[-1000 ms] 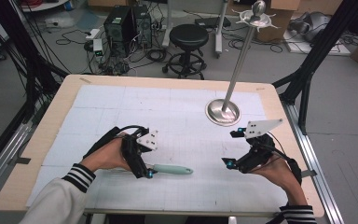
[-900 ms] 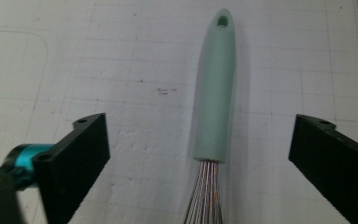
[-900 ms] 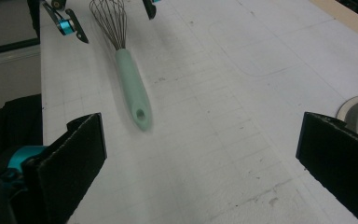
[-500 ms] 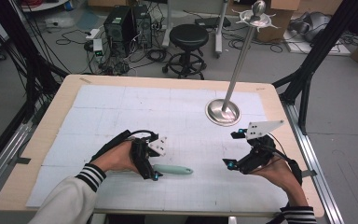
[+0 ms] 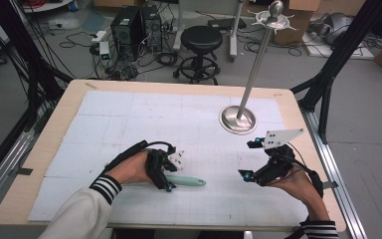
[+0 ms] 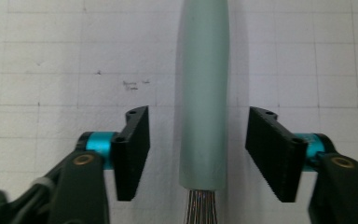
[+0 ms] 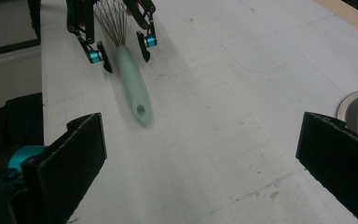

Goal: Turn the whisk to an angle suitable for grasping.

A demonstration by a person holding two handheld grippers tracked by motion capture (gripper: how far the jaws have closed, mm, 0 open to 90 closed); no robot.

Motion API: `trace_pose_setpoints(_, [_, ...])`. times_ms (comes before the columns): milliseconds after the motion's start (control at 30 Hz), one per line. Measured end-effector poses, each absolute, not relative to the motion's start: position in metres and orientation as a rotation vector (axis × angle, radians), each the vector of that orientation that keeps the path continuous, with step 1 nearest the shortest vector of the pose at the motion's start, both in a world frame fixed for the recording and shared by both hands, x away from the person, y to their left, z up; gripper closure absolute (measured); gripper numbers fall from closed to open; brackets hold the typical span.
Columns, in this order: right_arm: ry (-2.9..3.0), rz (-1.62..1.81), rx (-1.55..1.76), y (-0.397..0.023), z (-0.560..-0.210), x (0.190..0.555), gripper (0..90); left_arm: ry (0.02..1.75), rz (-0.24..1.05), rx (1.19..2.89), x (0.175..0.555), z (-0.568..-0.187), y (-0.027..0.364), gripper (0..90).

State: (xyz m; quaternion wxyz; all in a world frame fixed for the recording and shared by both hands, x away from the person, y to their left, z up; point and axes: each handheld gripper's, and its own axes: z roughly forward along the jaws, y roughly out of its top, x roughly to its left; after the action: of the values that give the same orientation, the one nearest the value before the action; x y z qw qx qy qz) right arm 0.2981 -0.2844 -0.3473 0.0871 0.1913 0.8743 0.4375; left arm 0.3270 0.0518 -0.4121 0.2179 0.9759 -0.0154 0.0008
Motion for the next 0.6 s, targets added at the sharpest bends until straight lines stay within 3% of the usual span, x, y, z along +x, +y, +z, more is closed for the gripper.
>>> trace_pose_setpoints(267, [2.608, 1.305, 0.569, -0.2845, -0.348, 0.2984, 0.5, -0.07, 0.007, 2.739, 0.327, -0.4155, 0.0519, 56.1])
trace_pose_setpoints(433, [2.616, 1.299, 0.578, -0.2834, -0.3486, 0.2987, 0.6, -0.08, -0.005, 2.744, 0.3263, -0.4146, 0.0524, 68.3])
trace_pose_setpoints(600, [2.611, 1.298, 0.57, -0.282, -0.3487, 0.2996, 0.5, -0.073, 0.015, 2.755, 0.3252, -0.4138, 0.0516, 68.8])
